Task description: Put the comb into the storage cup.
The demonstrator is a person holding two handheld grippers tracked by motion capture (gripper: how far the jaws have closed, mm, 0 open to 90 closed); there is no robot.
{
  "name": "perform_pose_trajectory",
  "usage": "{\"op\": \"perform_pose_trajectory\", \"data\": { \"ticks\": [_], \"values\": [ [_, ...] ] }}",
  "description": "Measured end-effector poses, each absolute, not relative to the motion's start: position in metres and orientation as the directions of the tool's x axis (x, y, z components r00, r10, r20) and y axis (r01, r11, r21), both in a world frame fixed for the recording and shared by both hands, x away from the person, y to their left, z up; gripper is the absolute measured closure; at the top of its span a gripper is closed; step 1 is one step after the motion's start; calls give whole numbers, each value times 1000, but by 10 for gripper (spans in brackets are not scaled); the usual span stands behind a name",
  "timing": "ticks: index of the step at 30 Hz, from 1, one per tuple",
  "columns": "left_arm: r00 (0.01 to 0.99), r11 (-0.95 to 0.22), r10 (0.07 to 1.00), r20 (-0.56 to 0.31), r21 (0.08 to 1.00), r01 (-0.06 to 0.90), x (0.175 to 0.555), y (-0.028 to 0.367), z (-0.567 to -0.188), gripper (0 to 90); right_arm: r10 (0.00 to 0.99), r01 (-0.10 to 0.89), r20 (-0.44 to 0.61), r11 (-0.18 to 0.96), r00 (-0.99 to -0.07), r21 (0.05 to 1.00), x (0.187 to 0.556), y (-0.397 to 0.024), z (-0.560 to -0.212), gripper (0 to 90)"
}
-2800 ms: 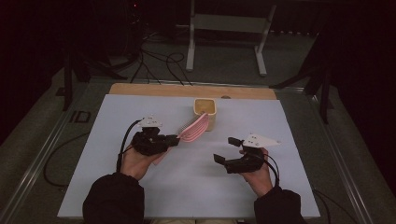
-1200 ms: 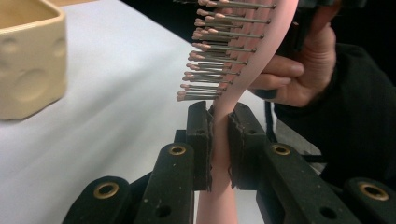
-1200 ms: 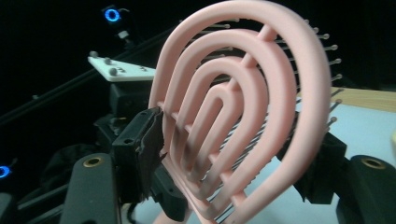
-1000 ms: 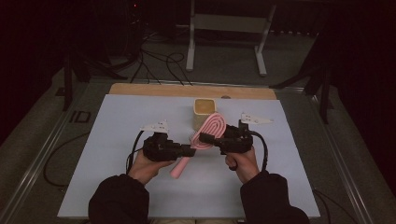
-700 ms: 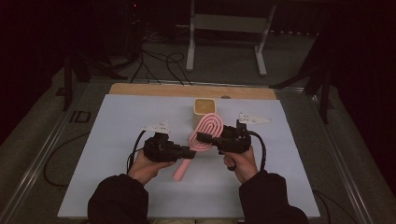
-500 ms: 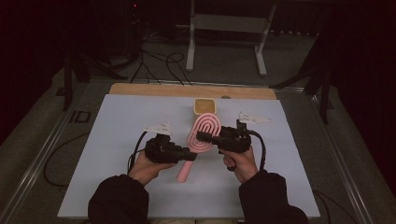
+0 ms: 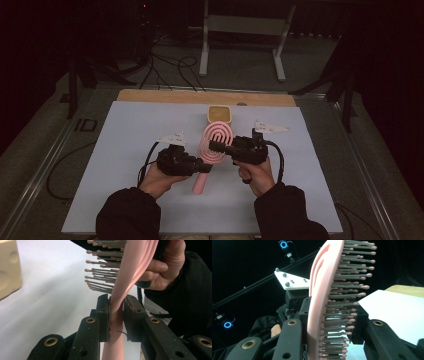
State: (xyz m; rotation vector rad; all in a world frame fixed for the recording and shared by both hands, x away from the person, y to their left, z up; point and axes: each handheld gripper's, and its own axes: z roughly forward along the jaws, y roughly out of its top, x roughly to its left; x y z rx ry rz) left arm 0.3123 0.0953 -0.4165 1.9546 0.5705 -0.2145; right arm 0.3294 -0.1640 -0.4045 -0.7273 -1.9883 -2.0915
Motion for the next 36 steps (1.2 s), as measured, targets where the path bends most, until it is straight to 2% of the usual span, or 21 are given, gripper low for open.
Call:
{"op": "perform_pose_trajectory", "data": {
  "ticks": [14,17,18,21,22,30,36],
  "values": [
    [878,-342,316,-360,819,460,309,96,-415,709,236,421,428,-79,-872,903,326,-159,-403,636],
    [881,-352,328,-341,821,449,307,95,-414,636,240,423,429,-77,-871,903,326,-158,-404,636],
    [882,-355,331,-334,822,445,306,95,-414,636,240,423,429,-77,-871,903,326,-158,-404,636],
    [882,-359,352,-313,825,436,304,95,-413,534,240,423,429,-77,-871,903,326,-157,-404,638],
    [882,-360,360,-305,826,433,304,96,-412,534,240,423,429,-77,-871,903,326,-157,-404,638],
    [871,-363,425,-248,834,415,299,97,-410,337,249,422,430,-86,-868,902,326,-157,-403,640],
    [862,-360,454,-226,838,410,296,99,-410,257,250,423,430,-86,-867,902,325,-158,-402,640]
  ]
}}
